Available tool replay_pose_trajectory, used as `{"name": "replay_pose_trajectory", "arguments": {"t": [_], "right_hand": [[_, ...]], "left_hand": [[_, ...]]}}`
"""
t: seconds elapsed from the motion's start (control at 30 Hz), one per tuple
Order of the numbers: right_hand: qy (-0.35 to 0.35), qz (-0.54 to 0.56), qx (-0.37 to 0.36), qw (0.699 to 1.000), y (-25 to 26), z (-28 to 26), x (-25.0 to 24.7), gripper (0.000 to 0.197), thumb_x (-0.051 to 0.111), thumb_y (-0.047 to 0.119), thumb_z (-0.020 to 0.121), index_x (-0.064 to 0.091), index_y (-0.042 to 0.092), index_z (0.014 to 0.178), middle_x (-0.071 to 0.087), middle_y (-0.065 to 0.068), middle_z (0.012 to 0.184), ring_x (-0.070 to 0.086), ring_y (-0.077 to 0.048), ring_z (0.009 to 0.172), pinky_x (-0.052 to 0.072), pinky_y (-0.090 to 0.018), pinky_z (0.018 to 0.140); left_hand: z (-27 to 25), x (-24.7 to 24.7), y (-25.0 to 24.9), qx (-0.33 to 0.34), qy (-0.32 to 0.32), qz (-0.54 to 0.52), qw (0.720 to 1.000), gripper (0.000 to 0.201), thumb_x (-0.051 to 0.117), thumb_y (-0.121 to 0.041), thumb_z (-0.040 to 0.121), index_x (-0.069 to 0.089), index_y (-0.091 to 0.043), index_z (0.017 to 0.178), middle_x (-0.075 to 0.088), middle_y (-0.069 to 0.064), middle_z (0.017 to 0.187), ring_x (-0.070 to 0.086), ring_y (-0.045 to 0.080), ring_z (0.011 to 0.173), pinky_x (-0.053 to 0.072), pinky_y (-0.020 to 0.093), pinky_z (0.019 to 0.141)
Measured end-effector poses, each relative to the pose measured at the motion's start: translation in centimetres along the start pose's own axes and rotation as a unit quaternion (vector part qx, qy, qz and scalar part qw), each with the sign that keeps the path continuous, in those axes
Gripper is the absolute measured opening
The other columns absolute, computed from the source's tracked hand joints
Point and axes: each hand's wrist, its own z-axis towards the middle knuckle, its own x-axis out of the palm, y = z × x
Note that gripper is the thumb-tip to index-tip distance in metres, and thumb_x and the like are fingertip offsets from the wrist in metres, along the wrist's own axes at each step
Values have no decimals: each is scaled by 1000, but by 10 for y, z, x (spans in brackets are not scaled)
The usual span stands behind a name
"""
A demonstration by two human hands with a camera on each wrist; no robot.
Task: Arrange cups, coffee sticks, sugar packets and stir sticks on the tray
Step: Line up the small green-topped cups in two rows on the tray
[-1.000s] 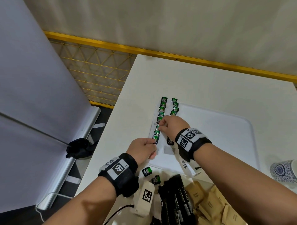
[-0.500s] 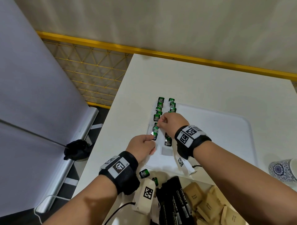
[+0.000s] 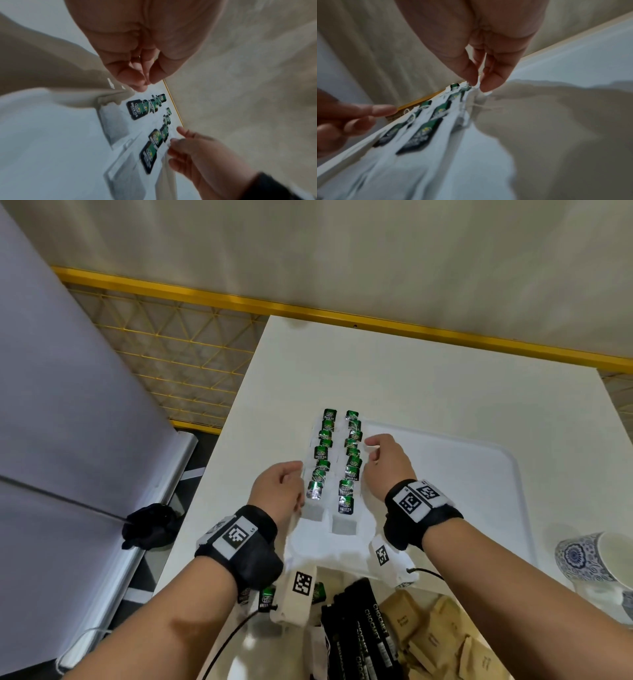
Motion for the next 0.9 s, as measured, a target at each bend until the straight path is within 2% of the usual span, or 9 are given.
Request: {"name": "replay_pose_trajectory", "arguments": {"t": [0.07, 0.13, 0.2, 0.3, 0.43, 0.57, 0.7, 0.8, 0.9], "right_hand": [[9, 21, 23, 999, -6, -3, -1, 51, 42, -3, 88, 37, 17, 135, 50, -6, 116, 47, -14, 94, 36, -23, 78], [18, 42, 28, 999, -8, -5, 1, 55, 43, -2, 89, 33, 17, 139, 51, -6, 115, 47, -14, 96, 36, -23, 82], [29, 50, 25, 998, -8, -6, 3, 56, 44, -2, 88, 32, 17, 140, 49, -3, 107, 48, -15, 95, 37, -23, 81], [42, 35, 14, 998, -7, -6, 6, 55, 46, -1, 87, 36, 18, 138, 49, -2, 102, 50, -18, 92, 37, -24, 77], [21, 46, 13, 999, -13, -6, 1, 50, 47, 1, 88, 39, 17, 135, 49, 0, 106, 48, -15, 94, 36, -23, 82], [1, 64, 35, 997, -22, -9, 1, 49, 50, 3, 87, 40, 17, 133, 54, -2, 100, 56, -20, 92, 45, -28, 83], [3, 91, 40, 995, -24, -14, 9, 45, 50, 2, 86, 43, 17, 128, 62, -8, 93, 63, -22, 82, 45, -21, 63], [0, 95, 51, 994, -24, -20, 4, 43, 53, 5, 86, 42, 17, 125, 63, -8, 89, 62, -20, 78, 42, -21, 61], [45, 87, 76, 992, -30, -35, -5, 39, 56, 4, 82, 41, 17, 116, 57, -1, 79, 56, -12, 68, 38, -20, 55]], "left_hand": [[11, 0, -4, 14, 0, 51, 999, 40, 44, -4, 95, 52, -14, 133, 60, 5, 123, 62, 20, 90, 54, 27, 76], [16, 1, -9, 19, 16, 85, 996, 44, 44, -4, 94, 48, -13, 137, 53, 6, 137, 56, 27, 118, 46, 38, 101], [18, 3, -12, 24, 29, 112, 993, 45, 42, -4, 95, 46, -13, 139, 48, 5, 142, 49, 25, 127, 38, 41, 109], [20, 7, -14, 34, 38, 132, 990, 45, 41, -3, 96, 46, -13, 139, 46, 4, 144, 44, 20, 131, 32, 36, 114], [22, 9, -14, 36, 28, 135, 990, 45, 41, -6, 96, 43, -11, 141, 44, 6, 146, 41, 19, 134, 29, 35, 115], [24, 10, -12, 34, 22, 136, 990, 45, 42, -7, 95, 44, -8, 140, 45, 7, 146, 42, 20, 134, 30, 37, 115], [24, 10, -12, 38, 23, 135, 990, 44, 42, -8, 95, 46, -10, 139, 47, 5, 144, 43, 19, 133, 30, 37, 114], [22, 6, -7, 39, 13, 138, 990, 43, 42, -8, 96, 46, -11, 139, 48, 5, 143, 44, 20, 131, 32, 36, 113], [17, 0, 3, 35, 2, 143, 989, 40, 42, -8, 96, 47, -14, 135, 50, 2, 139, 46, 19, 126, 36, 29, 107]]}}
